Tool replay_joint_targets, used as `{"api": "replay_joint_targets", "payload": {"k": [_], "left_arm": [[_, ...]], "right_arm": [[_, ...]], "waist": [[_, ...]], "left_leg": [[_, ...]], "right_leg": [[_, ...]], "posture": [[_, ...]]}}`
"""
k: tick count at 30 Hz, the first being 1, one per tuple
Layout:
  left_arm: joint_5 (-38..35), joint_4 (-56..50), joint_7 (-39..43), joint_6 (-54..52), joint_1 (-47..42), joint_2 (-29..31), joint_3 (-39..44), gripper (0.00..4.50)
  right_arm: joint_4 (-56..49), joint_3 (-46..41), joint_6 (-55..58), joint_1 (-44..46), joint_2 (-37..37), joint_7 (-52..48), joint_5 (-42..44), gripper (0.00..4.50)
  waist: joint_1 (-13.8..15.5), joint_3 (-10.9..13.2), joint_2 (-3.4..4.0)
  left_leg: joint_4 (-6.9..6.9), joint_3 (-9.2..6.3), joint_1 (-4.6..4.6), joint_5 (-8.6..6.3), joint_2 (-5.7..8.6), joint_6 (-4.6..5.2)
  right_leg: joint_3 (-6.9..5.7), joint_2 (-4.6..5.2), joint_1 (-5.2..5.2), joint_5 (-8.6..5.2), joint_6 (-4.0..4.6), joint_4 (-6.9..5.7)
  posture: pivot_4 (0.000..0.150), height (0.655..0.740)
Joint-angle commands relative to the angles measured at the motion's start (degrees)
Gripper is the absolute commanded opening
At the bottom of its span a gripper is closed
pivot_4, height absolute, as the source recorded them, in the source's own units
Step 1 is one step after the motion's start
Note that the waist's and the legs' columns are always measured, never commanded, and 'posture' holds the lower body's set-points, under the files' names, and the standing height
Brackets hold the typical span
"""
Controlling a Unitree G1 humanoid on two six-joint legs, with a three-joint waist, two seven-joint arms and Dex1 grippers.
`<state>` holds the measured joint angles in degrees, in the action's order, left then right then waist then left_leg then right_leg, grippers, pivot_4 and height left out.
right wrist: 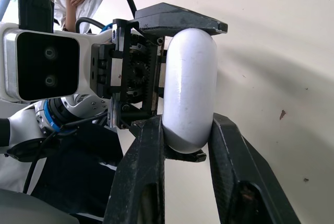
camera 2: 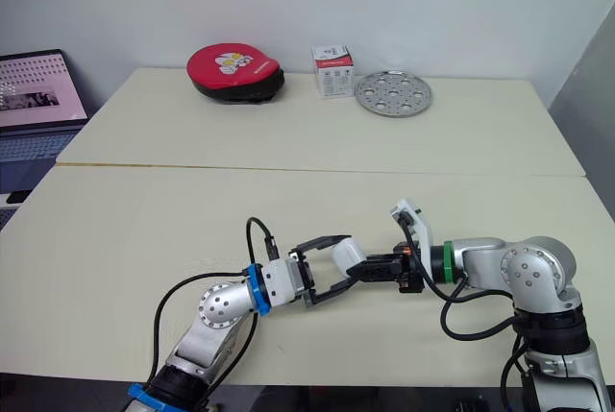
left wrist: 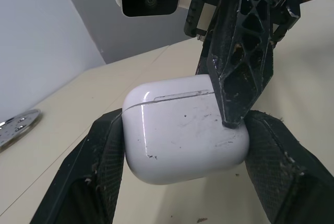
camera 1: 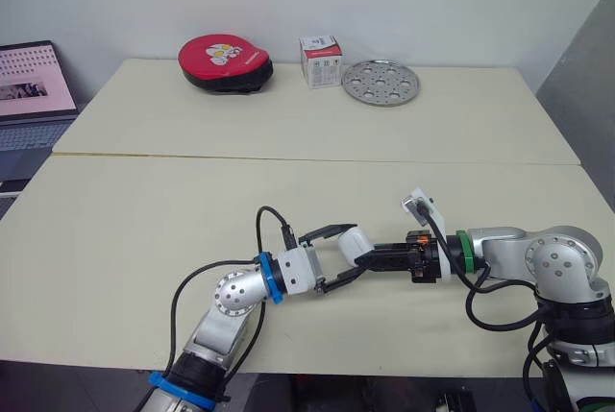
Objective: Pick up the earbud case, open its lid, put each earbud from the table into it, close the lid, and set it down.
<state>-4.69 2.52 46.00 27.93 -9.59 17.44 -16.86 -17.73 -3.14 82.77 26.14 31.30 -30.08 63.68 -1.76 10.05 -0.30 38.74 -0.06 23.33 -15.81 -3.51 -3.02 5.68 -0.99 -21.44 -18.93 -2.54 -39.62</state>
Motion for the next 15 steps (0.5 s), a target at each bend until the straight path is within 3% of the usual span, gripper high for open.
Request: {"api": "replay_joint_targets", "payload": {"k": [1, 6, 9, 15], "left_arm": [[-2.55, -2.58, -0.26, 0.55, 0.1, -0.83, 0.06, 2.93], [-3.87, -2.35, 0.91, -3.31, -0.57, 1.48, 1.13, 4.5], [-7.03, -4.02, 4.04, -11.69, -0.46, 5.34, 1.89, 4.5], [-19.06, -13.0, 11.38, -41.84, -1.34, 17.63, 3.93, 4.5]], "right_arm": [[-1.84, 0.51, -0.82, 0.67, 0.11, -1.34, 0.54, 0.73], [-2.48, 1.86, -1.88, 1.28, 1.04, -2.47, -0.7, 0.73], [-4.53, 5.46, -5.39, 2.26, 4.27, -5.44, -4.71, 0.73], [-10.56, 17.81, -20.21, 6.02, 15.51, -15.34, -20.47, 0.73]], "waist": [[0.0, 0.0, 0.0], [-0.02, 0.0, 0.0], [-0.07, 0.0, 0.0], [-0.15, 0.02, -0.01]], "left_leg": [[0.0, -0.01, 0.0, 0.0, 0.0, 0.0], [0.0, -0.01, 0.0, 0.0, 0.0, 0.0], [-0.01, -0.02, 0.01, 0.0, -0.01, 0.0], [-0.03, -0.07, 0.16, 0.0, -0.05, 0.0]], "right_leg": [[-0.01, 0.0, 0.0, 0.0, 0.0, 0.0], [-0.02, 0.0, -0.01, 0.0, 0.0, 0.0], [-0.02, -0.01, -0.05, 0.0, 0.0, -0.02], [-0.07, -0.04, -0.31, -0.02, -0.02, -0.09]], "posture": [[0.15, 0.74], [0.15, 0.74], [0.15, 0.74], [0.15, 0.74]]}}
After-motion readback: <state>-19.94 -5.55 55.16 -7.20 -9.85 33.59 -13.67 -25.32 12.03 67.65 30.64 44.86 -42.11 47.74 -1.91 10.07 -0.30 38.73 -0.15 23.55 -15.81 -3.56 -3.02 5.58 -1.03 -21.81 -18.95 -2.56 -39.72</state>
